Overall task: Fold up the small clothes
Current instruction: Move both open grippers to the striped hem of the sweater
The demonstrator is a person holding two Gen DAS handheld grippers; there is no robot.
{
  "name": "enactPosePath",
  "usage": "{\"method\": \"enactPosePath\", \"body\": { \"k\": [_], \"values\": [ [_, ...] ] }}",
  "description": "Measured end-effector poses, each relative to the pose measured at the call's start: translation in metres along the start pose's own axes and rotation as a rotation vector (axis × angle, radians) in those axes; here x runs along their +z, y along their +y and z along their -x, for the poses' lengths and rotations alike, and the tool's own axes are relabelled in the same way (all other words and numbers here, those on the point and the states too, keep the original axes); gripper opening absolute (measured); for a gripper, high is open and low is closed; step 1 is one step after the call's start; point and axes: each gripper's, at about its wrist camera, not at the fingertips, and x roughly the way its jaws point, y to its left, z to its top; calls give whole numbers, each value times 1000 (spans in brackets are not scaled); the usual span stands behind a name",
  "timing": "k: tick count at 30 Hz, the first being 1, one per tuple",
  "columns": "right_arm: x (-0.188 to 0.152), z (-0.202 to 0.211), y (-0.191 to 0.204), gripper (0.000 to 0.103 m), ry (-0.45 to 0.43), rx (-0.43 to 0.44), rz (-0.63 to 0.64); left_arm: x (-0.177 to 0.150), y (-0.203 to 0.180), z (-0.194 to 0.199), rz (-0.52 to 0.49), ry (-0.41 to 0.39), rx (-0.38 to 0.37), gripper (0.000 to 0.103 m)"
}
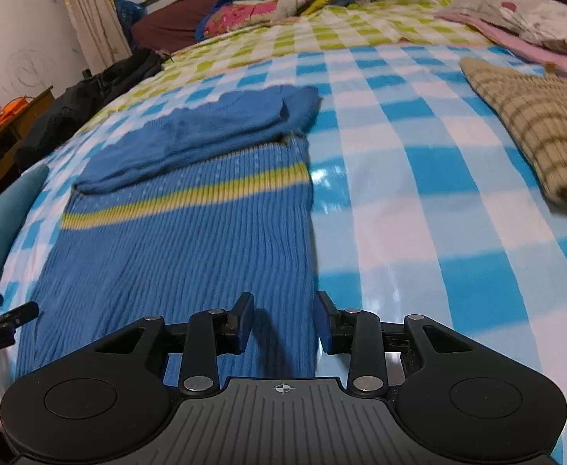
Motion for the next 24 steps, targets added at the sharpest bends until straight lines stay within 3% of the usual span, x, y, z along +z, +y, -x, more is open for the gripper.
{"method": "enactPosePath", "body": {
  "k": [6, 12, 24],
  "values": [
    [-26, 15, -5, 34, 19, 17, -16, -13, 4, 8, 24, 55, -39, 100],
    [-36, 22, -10, 34, 11, 41, -46, -18, 12, 10, 84, 93, -43, 93],
    [-53, 34, -19, 34, -13, 74, -88, -25, 1, 19, 44, 85, -85, 59]
  ]
}}
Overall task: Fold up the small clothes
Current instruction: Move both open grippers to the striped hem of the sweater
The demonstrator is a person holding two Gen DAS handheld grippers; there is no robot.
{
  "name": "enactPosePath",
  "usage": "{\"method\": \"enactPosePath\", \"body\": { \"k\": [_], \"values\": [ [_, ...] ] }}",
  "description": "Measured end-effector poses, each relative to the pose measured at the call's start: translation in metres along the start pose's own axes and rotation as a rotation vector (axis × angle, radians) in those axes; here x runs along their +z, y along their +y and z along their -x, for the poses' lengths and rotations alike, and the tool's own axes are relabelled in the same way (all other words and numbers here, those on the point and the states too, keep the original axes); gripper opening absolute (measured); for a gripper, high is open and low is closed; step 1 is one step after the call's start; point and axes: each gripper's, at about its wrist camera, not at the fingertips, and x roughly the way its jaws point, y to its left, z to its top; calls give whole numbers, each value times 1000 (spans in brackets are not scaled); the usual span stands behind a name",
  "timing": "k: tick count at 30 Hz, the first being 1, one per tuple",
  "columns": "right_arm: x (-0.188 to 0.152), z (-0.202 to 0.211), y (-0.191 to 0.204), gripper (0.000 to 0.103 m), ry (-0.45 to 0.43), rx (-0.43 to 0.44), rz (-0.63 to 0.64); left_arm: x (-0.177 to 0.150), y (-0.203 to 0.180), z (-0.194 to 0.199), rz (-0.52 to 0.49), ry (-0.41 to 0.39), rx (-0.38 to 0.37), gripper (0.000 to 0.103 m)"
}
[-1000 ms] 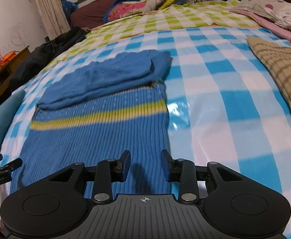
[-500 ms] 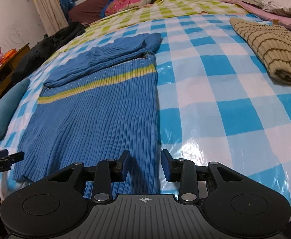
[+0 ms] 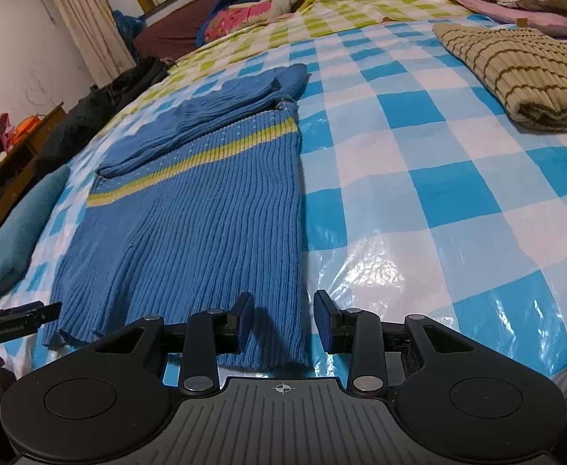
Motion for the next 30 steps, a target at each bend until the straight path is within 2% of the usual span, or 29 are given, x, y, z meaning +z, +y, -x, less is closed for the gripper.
{"method": "enactPosePath", "body": {
  "k": [2, 7, 22, 23, 26, 30],
  "values": [
    [-1, 2, -1, 34, -3, 1, -14, 0, 0, 1, 3, -8, -7, 53],
    [-4, 7, -4, 34, -8, -13, -23, -1, -2, 3, -8, -18, -26, 46],
    [4, -10, -4, 34, 0, 73, -70, -1, -5, 1, -17, -20, -38, 44],
    [4, -10, -5, 33, -3, 76, -74, 0, -4, 1, -9, -24, -43, 37],
    [4, -9, -9, 21, 4, 107, -105, 0, 1, 3, 33, -30, -73, 21],
    [3, -10, -7, 18, 14, 121, -107, 1, 7, 2, 84, -37, -106, 17]
  ]
}}
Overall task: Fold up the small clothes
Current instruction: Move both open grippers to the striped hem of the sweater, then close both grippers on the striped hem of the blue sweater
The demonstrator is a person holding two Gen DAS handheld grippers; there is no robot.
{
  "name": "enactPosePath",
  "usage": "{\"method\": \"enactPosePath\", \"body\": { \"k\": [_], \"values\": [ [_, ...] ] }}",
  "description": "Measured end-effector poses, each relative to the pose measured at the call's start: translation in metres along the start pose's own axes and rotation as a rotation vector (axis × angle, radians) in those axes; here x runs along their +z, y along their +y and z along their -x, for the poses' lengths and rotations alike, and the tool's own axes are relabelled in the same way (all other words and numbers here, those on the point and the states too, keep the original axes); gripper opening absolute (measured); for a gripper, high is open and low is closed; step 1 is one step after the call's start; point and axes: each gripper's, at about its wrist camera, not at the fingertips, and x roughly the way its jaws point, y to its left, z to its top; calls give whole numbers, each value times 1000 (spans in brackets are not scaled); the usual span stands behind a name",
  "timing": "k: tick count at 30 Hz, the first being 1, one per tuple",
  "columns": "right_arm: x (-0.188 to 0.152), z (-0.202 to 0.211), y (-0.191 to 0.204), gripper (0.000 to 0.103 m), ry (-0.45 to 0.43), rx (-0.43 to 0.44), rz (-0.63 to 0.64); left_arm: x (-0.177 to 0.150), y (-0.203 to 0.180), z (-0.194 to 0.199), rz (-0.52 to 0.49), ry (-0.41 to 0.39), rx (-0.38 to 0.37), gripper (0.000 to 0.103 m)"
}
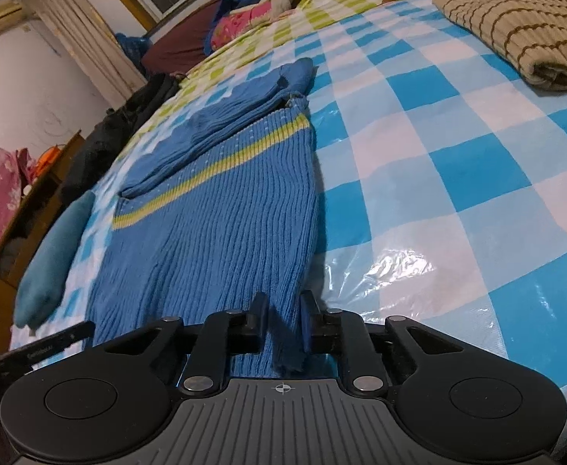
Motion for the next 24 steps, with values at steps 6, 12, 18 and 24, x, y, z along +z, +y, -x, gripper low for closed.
{"method": "enactPosePath", "body": {
  "k": [6, 12, 18, 24],
  "values": [
    [2, -6, 8, 21, 27, -1, 13, 2, -1, -5, 8, 19, 2, 18],
    [8, -12, 8, 26, 52, 19, -18, 1, -7, -7, -20, 28, 0, 25],
    [9, -16, 6, 26, 42, 40, -29, 3, -7, -7, -12, 14, -9, 21],
    [7, -13, -2, 15, 35, 69, -68, 6, -5, -9, 32, 11, -43, 13]
  ]
}}
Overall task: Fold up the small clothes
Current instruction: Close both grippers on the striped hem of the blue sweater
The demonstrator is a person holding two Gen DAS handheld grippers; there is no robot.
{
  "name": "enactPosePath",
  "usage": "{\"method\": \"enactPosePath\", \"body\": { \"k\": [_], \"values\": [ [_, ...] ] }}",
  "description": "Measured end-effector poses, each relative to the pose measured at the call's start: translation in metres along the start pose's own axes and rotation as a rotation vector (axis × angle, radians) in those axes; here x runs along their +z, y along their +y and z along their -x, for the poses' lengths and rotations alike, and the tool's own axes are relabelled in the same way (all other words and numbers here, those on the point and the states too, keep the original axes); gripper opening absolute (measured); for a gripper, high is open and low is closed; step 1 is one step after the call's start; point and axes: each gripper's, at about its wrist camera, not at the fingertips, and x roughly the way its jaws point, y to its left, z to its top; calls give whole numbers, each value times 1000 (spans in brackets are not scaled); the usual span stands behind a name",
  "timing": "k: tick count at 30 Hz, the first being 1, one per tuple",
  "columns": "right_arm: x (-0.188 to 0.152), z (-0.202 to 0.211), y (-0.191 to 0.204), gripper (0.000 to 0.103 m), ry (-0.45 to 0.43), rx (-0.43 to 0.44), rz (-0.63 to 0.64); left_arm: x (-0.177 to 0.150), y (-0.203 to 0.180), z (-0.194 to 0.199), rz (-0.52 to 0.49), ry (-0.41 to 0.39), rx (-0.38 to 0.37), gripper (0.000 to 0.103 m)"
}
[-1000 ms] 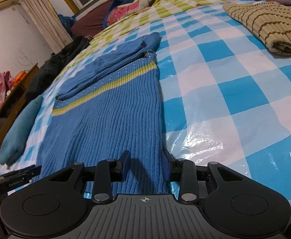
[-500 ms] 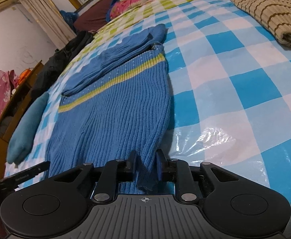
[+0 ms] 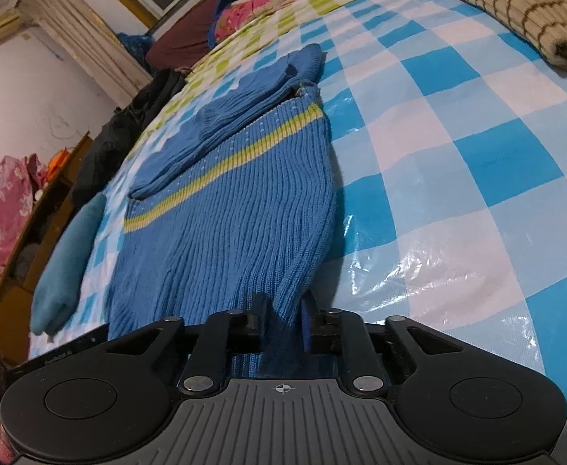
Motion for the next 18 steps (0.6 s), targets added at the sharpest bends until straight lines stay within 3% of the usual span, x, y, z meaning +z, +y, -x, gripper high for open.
{"method": "enactPosePath", "body": {
  "k": [9, 18],
  "values": [
    [3, -1, -8, 10, -36, 108, -80, 4, 1, -5, 63, 1, -55, 12],
    [-1, 3, -8, 10, -42, 68, -69, 3, 5, -3, 77, -5, -69, 12]
  ]
}}
